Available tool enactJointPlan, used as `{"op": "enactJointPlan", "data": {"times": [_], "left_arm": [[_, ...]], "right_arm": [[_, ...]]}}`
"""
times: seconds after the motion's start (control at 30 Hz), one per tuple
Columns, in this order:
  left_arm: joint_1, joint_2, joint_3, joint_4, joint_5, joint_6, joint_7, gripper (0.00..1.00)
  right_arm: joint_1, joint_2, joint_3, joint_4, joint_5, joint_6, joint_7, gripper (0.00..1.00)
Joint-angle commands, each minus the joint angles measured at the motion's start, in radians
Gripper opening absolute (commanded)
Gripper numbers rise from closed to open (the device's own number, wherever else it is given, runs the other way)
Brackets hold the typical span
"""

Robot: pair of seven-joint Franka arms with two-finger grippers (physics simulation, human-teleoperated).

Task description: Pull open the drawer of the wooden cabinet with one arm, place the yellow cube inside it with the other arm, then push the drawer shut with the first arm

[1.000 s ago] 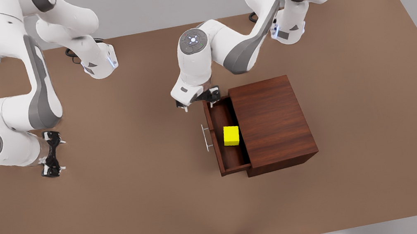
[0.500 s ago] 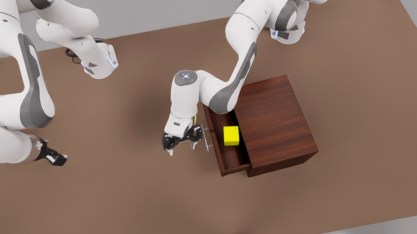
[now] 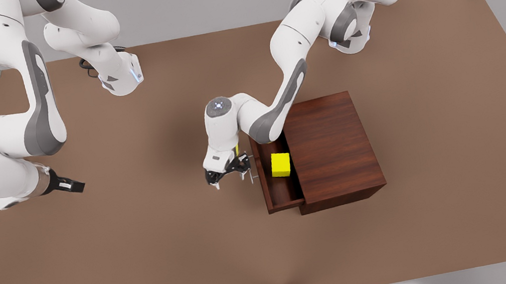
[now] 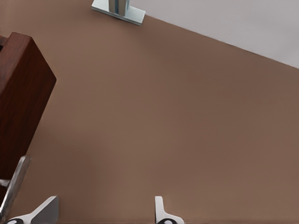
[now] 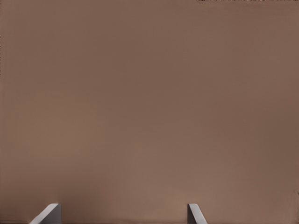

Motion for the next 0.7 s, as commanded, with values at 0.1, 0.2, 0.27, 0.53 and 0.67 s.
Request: {"op": "enactJointPlan", "data": {"times": [0.1, 0.2, 0.27, 0.53, 0.67], "left_arm": [[0.0, -0.008, 0.01, -0.001, 0.005, -0.164, 0.137, 1.0], [0.0, -0.019, 0.016, 0.001, 0.007, -0.253, 0.217, 1.0], [0.0, -0.019, 0.02, 0.001, 0.028, -0.272, 0.229, 1.0], [0.022, -0.031, 0.022, -0.001, 0.018, -0.335, 0.361, 1.0], [0.043, -0.034, 0.013, -0.002, -0.001, -0.355, 0.403, 1.0]], "right_arm": [[0.0, 0.0, 0.0, 0.007, 0.0, -0.002, -0.284, 1.0], [0.0, 0.006, 0.0, 0.008, 0.0, -0.003, -0.284, 1.0], [0.0, 0.006, -0.002, 0.01, 0.0, -0.003, -0.284, 1.0], [-0.002, 0.006, -0.002, 0.01, 0.0, -0.003, -0.284, 1.0], [0.0, 0.006, -0.002, 0.01, 0.0, -0.003, -0.284, 1.0]]}}
